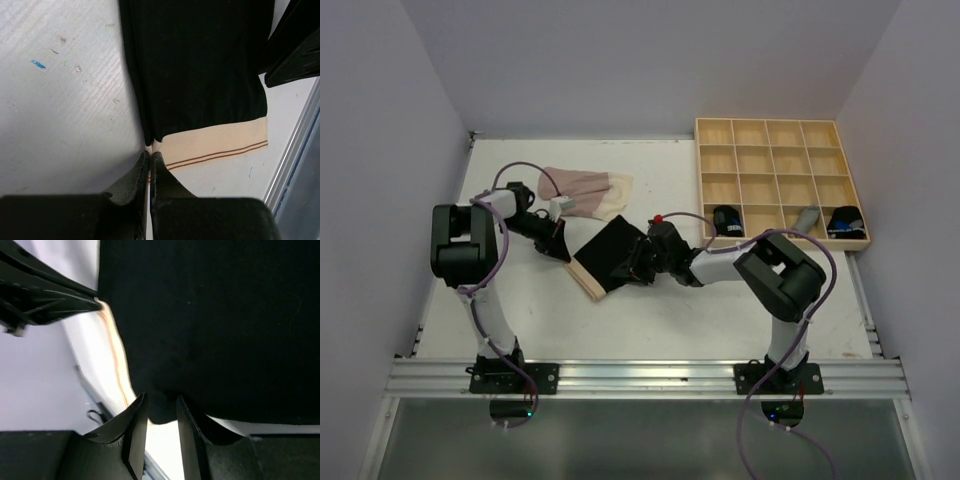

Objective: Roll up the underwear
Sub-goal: Fold the underwear

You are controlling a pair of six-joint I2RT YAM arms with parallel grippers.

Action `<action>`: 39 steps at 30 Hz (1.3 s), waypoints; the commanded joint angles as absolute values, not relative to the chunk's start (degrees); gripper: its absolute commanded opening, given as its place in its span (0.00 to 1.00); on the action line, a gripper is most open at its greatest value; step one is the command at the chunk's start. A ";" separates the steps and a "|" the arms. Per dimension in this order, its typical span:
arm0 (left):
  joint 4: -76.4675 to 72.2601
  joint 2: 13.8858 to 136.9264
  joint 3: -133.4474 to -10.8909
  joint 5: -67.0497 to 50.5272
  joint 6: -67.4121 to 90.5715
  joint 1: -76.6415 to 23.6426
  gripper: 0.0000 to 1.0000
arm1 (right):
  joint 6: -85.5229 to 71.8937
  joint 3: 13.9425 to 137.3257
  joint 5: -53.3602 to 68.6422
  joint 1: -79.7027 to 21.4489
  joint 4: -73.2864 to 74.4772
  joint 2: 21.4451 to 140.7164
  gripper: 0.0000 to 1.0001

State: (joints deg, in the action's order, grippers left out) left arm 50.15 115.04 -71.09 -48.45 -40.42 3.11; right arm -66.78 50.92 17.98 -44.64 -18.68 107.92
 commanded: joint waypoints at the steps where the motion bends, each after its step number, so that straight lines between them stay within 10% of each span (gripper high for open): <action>1: 46.41 112.15 -69.70 -43.95 -39.90 2.64 0.00 | -75.31 48.88 17.23 -45.26 -32.96 106.97 0.33; 10: 44.13 109.69 -67.50 -43.16 -38.23 2.29 0.00 | -78.92 48.42 9.42 -50.88 -30.23 98.35 0.28; 39: 46.14 89.92 -60.30 -38.41 -41.04 -8.61 0.00 | -88.42 50.45 5.71 -53.61 -44.03 122.08 0.28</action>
State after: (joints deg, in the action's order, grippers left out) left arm 44.53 92.27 -61.82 -38.63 -38.87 -6.28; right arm -88.53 50.46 8.67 -53.36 -45.15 120.36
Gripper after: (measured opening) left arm 0.022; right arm 0.274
